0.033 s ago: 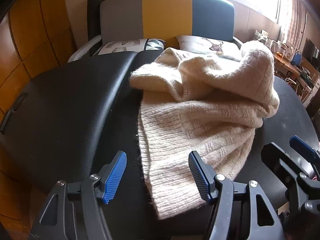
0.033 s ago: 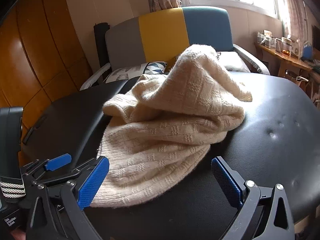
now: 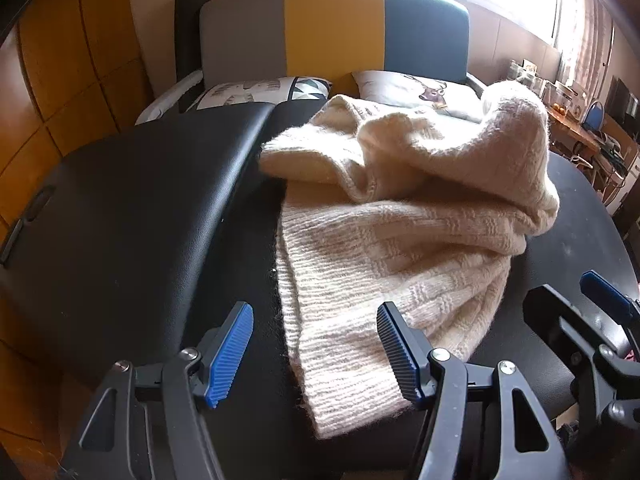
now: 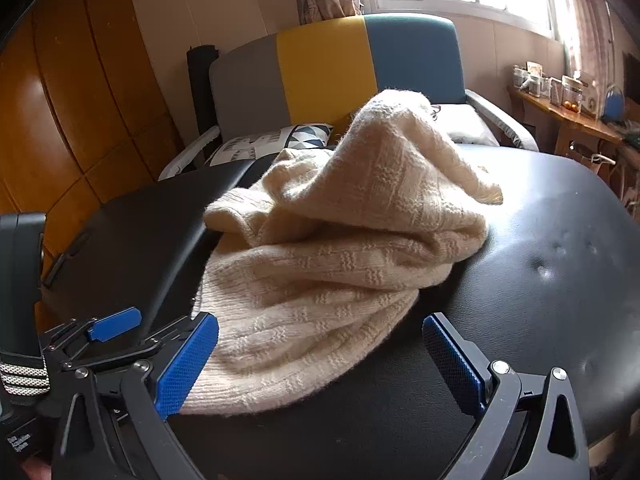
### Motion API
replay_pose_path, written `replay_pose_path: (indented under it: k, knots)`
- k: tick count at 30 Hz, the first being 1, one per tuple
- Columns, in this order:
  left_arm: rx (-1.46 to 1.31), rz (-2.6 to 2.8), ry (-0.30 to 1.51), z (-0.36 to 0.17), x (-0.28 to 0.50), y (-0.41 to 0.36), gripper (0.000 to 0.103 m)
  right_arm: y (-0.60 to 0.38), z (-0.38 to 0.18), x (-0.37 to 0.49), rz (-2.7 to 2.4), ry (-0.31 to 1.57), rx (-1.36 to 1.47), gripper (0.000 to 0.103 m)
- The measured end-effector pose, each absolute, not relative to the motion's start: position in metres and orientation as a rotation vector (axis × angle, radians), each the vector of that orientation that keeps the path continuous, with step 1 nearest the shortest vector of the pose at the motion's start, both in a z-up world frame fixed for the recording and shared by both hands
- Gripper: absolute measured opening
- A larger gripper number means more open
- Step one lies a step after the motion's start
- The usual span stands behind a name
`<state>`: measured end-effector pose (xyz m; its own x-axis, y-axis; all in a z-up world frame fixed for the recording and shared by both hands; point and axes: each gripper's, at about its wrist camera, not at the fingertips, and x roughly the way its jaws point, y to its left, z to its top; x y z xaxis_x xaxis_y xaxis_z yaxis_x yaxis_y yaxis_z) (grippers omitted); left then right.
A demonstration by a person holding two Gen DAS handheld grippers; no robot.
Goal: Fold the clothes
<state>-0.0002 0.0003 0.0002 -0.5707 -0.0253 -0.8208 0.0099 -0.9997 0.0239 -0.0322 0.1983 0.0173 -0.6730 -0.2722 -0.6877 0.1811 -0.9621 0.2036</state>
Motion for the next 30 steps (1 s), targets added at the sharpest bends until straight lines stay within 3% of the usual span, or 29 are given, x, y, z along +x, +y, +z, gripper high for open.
replay_pose_path:
  k: [30]
  knots:
    - [1.502,-2.747,-0.009,-0.0068,-0.0004,0.0012,0.065,0.2064,0.0076,-0.0362,-2.666,-0.182,1.192,0.103]
